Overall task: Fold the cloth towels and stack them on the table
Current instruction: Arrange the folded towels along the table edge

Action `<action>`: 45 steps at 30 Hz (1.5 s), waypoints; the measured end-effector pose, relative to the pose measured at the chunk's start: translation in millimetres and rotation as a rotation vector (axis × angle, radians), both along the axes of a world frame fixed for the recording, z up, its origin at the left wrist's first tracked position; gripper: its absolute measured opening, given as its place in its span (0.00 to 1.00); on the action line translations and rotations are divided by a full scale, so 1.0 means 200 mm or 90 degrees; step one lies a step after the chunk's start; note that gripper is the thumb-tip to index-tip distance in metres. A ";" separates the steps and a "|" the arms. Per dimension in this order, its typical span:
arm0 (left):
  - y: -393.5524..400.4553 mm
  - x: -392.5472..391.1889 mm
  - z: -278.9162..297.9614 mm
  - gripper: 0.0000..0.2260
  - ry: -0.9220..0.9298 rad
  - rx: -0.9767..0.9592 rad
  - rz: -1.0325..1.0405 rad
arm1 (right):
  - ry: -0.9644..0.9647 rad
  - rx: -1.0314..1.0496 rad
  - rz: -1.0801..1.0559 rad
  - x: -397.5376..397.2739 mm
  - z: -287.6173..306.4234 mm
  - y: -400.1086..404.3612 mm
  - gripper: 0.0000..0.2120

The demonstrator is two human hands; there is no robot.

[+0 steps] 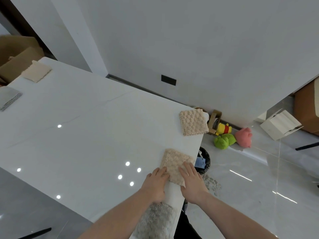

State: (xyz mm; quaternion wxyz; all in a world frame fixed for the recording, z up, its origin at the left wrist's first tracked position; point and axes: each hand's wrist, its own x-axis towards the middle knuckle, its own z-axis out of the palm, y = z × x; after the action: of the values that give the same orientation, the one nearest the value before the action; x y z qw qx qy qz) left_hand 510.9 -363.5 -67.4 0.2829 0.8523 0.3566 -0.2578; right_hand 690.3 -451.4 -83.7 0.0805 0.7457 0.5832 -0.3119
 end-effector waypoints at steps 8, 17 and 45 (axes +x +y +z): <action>0.03 0.05 0.02 0.33 0.028 -0.052 0.028 | 0.056 -0.080 0.028 0.04 -0.01 0.02 0.41; 0.19 0.19 0.10 0.26 -0.030 -0.030 0.113 | 0.188 0.061 -0.126 0.24 0.06 0.19 0.24; 0.69 1.00 -0.07 0.30 -0.239 -0.304 0.530 | 0.275 0.035 -0.460 0.92 -0.07 0.74 0.37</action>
State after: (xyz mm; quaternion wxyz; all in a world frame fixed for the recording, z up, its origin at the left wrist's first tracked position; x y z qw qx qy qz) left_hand 711.0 -224.6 -80.7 0.6074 0.5811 0.5402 -0.0403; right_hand 874.4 -303.7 -97.7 -0.1780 0.8217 0.2959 -0.4533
